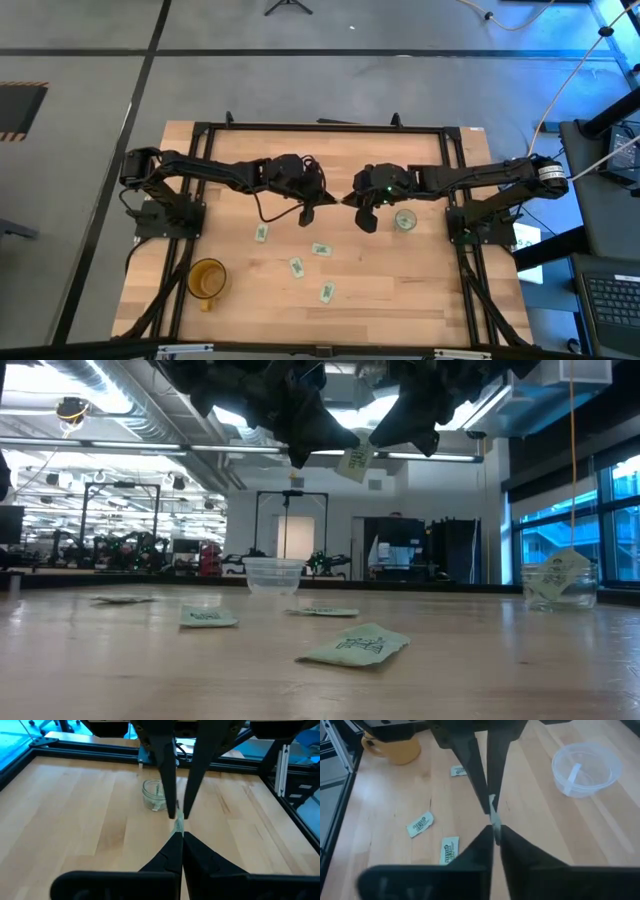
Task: Pick and place Stevia / Truvia into bins
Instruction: Put the stevia packet into the transparent container
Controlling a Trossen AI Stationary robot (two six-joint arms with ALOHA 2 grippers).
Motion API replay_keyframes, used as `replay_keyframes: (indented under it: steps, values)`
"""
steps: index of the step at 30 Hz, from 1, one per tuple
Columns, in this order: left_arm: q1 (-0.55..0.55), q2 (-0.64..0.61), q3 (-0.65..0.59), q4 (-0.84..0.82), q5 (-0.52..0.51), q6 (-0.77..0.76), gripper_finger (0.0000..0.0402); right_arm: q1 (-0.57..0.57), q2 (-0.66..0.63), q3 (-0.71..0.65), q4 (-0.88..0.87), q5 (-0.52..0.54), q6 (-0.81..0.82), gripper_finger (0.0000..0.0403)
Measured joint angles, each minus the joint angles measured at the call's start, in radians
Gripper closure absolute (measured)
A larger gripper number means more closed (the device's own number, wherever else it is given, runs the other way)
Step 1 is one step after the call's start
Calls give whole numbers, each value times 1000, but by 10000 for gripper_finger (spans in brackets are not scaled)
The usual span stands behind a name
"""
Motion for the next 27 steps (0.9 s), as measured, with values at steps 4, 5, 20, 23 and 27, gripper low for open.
replay_keyframes:
  steps: [4,5,20,23,27]
  values:
    - [-1,0,0,0,0,0,400,0,0,0,4,0,4,397]
    - [-1,0,0,0,0,0,400,0,0,0,4,0,10,395]
    - [-12,-6,0,-39,-3,-8,311,0,0,0,-69,3,81,401]
    - [4,-25,2,-99,-2,-10,293,0,-2,0,-125,3,97,401]
    - [24,-62,2,-192,-3,-3,283,0,-30,40,-315,4,165,402]
